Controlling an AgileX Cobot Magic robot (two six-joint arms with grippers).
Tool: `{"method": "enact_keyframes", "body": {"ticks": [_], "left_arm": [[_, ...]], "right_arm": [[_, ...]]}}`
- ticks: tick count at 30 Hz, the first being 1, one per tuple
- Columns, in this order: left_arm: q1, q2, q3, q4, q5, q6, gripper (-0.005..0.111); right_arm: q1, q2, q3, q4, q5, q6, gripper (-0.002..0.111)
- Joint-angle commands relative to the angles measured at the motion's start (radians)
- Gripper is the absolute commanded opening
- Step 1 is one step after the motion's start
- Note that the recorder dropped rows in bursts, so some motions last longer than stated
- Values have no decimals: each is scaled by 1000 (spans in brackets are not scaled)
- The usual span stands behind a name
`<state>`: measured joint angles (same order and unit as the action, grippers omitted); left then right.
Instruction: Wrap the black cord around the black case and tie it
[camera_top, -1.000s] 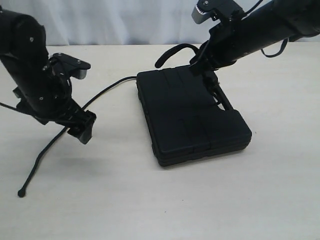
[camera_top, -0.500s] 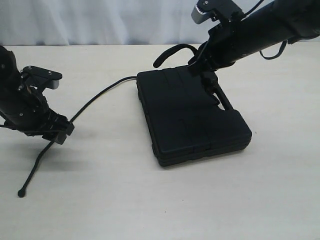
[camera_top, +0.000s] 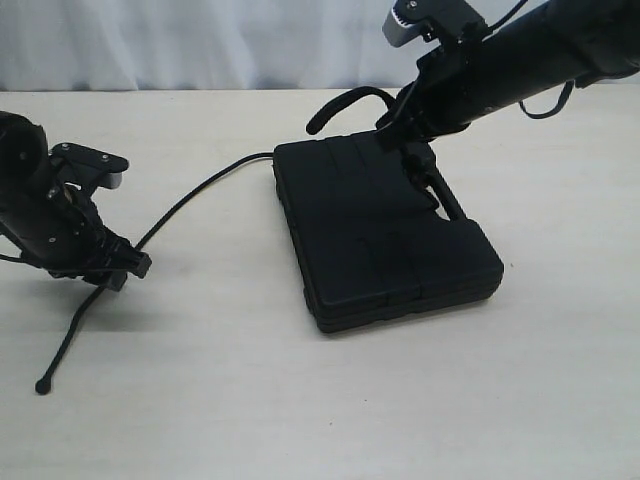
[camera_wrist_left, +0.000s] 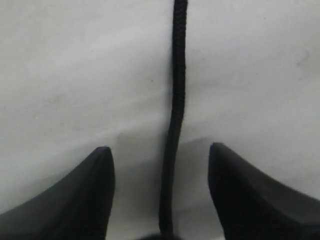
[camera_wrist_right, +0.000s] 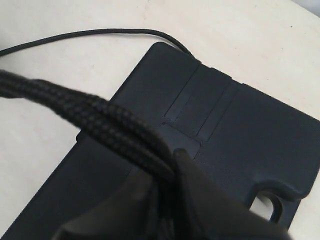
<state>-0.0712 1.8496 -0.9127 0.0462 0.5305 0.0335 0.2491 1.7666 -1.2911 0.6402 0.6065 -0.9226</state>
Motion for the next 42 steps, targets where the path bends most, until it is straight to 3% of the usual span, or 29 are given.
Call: {"method": "enact_keyframes", "body": {"ticks": [1,31,33,37,42], "left_arm": [[1,9,3,13,-11,-16,51],[1,66,4,-46,15,-40,50],[1,67,4,-46,17,-42,40],[1,67,4,-46,53,-33,0],[1,67,4,-168,99,21,0]], "right_arm": [[-2,1,3,3,-4,-7,4],[-2,1,3,5,0,-7,4],[-2,1,3,5,0,-7,4],[-2,1,3,5,0,-7,4],[-2,1,3,5,0,-7,4]]}}
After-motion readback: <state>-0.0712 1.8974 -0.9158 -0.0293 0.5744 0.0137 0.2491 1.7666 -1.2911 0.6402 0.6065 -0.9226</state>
